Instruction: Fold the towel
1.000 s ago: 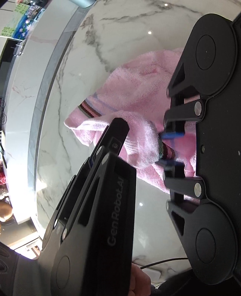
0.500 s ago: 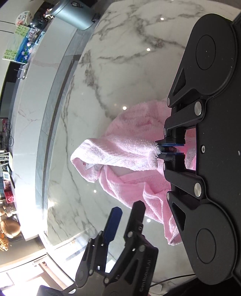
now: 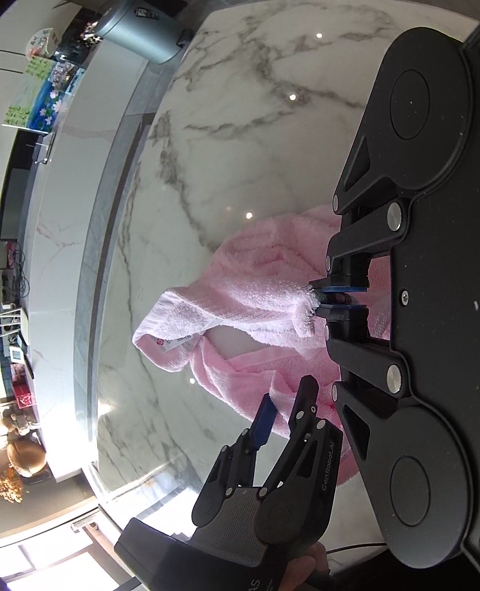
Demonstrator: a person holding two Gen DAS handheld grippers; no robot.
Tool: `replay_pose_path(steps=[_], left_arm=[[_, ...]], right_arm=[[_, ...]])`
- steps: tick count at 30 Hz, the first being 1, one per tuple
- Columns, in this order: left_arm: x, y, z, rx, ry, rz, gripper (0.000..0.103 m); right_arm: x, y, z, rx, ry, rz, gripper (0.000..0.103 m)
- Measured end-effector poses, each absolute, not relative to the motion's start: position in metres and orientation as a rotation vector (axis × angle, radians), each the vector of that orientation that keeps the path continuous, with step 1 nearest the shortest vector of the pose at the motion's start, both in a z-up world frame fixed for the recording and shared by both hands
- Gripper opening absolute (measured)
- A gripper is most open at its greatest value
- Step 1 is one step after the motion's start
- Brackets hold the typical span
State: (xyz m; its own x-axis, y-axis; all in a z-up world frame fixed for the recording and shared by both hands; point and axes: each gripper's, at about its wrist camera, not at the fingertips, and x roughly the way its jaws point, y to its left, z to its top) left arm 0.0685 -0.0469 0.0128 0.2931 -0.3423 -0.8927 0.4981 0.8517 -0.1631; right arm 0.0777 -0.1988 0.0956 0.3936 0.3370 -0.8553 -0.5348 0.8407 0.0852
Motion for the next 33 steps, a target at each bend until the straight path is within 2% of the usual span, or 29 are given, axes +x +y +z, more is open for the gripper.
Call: replay_pose_path(steps=[2, 4, 16, 27, 33], left_arm=[[0.069, -0.04, 0.012, 0.129, 1.14, -0.55, 0.009], [0.067, -0.032, 0.015, 0.103, 1.13, -0.533, 0.006], [0.027, 0.034, 0.042, 0.057, 1.081, -0.355, 0.006], [-0.013, 0.06, 0.038, -0.007, 1.138, -0.328, 0.007], [-0.024, 0.059, 0.031, -0.031, 1.143, -0.311, 0.008]], right_arm=[[0.078, -0.201, 0.096, -0.214, 1.026, 0.552, 0.004], [0.079, -0.205, 0.097, -0.215, 1.023, 0.537, 0.004], [0.065, -0.258, 0.107, -0.19, 1.019, 0.358, 0.004], [0.031, -0.321, 0.083, -0.143, 1.158, 0.219, 0.004], [0.015, -0.322, 0.073, -0.141, 1.203, 0.225, 0.004]])
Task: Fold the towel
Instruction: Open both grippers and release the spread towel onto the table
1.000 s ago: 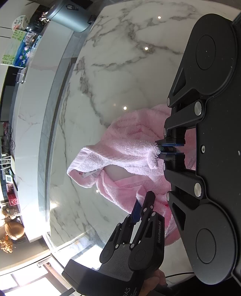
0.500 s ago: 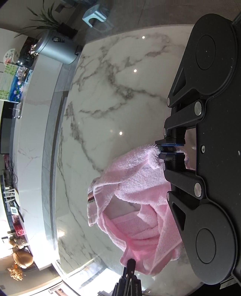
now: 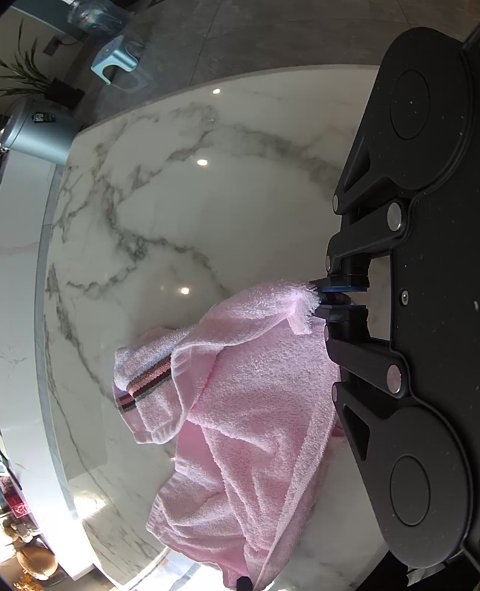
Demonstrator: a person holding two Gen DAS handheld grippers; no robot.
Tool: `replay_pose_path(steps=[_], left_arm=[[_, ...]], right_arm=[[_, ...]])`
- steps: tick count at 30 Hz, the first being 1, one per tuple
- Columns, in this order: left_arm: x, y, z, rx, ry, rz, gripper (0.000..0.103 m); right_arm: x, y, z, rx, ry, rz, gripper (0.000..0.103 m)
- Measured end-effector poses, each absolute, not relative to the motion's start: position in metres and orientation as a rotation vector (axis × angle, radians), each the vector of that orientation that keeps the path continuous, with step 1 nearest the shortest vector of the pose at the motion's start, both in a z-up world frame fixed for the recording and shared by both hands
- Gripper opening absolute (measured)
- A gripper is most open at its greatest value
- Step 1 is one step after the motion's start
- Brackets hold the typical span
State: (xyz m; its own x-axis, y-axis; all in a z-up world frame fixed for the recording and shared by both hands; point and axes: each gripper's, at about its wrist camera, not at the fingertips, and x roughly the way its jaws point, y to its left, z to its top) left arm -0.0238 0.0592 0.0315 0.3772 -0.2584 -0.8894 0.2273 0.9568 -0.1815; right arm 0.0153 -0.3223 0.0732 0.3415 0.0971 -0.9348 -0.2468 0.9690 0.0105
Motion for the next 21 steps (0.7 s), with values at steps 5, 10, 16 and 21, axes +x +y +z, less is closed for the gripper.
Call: replay_pose_path(steps=[5, 10, 16, 21], left_arm=[[-0.03, 0.058, 0.032, -0.011, 1.134, -0.305, 0.011], [-0.033, 0.06, 0.041, -0.003, 1.108, -0.283, 0.031], [-0.033, 0.066, 0.05, -0.012, 1.082, -0.249, 0.038], [-0.029, 0.066, 0.054, 0.014, 1.077, -0.239, 0.038]], right_arm=[[0.011, -0.321, 0.073, -0.159, 1.215, 0.22, 0.005], [0.008, -0.326, 0.077, -0.164, 1.215, 0.196, 0.016], [0.003, -0.334, 0.083, -0.181, 1.215, 0.175, 0.022], [0.001, -0.339, 0.086, -0.193, 1.217, 0.155, 0.029]])
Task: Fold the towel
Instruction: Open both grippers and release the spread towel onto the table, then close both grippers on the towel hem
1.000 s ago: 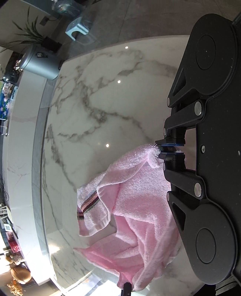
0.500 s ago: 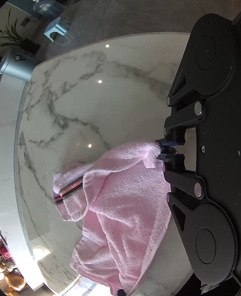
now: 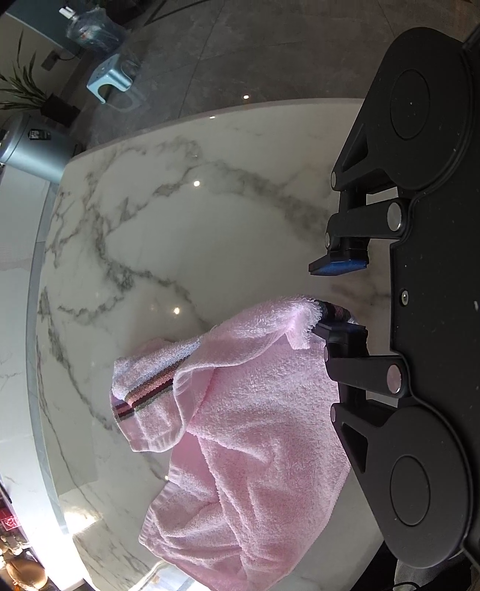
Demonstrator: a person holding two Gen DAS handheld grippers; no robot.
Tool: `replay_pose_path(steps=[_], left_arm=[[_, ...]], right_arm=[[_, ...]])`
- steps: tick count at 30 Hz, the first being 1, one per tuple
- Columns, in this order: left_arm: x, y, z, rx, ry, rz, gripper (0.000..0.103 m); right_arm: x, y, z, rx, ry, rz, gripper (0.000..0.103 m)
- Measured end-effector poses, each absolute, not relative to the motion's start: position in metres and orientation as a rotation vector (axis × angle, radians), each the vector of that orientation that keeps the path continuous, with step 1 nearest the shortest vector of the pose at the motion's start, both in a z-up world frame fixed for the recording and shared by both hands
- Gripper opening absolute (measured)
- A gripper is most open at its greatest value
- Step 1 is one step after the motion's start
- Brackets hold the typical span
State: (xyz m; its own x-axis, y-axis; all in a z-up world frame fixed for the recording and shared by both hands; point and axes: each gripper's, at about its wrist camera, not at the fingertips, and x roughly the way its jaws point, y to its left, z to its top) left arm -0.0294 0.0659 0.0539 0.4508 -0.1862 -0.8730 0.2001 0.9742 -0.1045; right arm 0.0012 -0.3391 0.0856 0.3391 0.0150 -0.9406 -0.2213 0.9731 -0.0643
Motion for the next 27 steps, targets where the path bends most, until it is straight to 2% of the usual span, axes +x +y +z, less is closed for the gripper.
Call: replay_pose_path(steps=[3, 5, 10, 18, 27], left_arm=[[-0.024, 0.066, 0.055, 0.035, 1.076, -0.234, 0.038], [-0.017, 0.067, 0.057, 0.048, 1.073, -0.234, 0.038], [0.003, 0.071, 0.061, 0.079, 1.074, -0.23, 0.038], [0.058, 0.063, 0.049, 0.093, 1.111, -0.253, 0.039], [0.096, 0.038, 0.019, 0.266, 1.134, -0.321, 0.039]], right_arm=[[0.0, -0.342, 0.088, -0.177, 1.215, 0.161, 0.034], [-0.002, -0.343, 0.091, -0.175, 1.212, 0.17, 0.041], [-0.004, -0.347, 0.104, -0.159, 1.193, 0.202, 0.044], [0.003, -0.349, 0.118, -0.136, 1.168, 0.252, 0.046], [0.012, -0.348, 0.086, -0.156, 1.243, 0.279, 0.046]])
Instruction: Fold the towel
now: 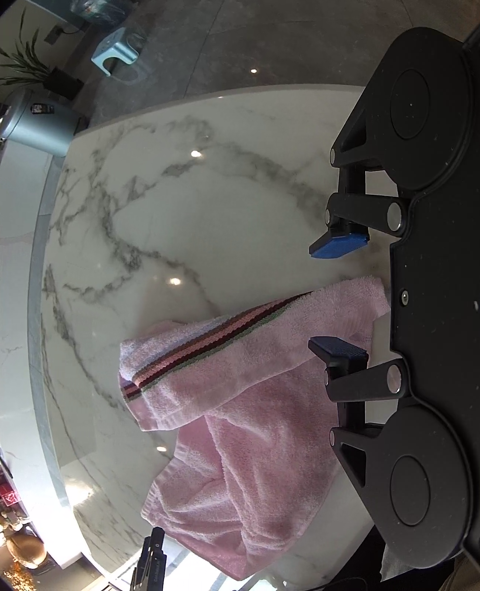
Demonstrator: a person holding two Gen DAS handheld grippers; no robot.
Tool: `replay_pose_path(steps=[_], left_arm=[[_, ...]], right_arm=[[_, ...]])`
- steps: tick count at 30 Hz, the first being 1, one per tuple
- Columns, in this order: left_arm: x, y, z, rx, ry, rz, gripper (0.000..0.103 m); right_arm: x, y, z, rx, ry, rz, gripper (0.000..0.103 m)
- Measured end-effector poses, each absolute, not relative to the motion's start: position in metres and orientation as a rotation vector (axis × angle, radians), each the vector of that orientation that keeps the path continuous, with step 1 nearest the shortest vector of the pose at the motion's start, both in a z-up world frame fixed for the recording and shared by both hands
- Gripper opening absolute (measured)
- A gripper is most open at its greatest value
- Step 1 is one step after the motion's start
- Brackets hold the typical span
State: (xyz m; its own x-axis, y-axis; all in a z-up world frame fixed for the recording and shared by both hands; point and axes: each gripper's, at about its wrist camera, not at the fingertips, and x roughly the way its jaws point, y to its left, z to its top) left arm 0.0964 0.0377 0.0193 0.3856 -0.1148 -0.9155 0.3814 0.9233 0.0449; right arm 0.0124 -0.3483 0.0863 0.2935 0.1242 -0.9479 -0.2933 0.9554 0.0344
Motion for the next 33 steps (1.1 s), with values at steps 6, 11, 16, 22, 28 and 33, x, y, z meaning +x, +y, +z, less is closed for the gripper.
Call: replay_pose_path(steps=[6, 11, 16, 22, 28, 33], left_arm=[[0.111, 0.036, 0.006, 0.276, 1.17, -0.322, 0.039], [0.115, 0.037, 0.004, 0.251, 1.183, -0.339, 0.035], [0.116, 0.036, 0.004, 0.237, 1.188, -0.357, 0.017], [0.115, 0.037, 0.005, 0.215, 1.183, -0.353, 0.006], [0.112, 0.043, 0.007, 0.192, 1.176, -0.332, 0.004], [0.107, 0.05, 0.027, 0.182, 1.148, -0.32, 0.004]], right_arm=[[0.017, -0.353, 0.074, -0.141, 1.258, 0.293, 0.046], [0.016, -0.352, 0.065, -0.195, 1.272, 0.324, 0.046], [0.015, -0.34, 0.054, -0.231, 1.295, 0.386, 0.046], [0.017, -0.324, 0.041, -0.294, 1.322, 0.395, 0.029], [0.019, -0.326, 0.044, -0.278, 1.32, 0.388, 0.004], [0.019, -0.329, 0.061, -0.282, 1.3, 0.388, 0.002]])
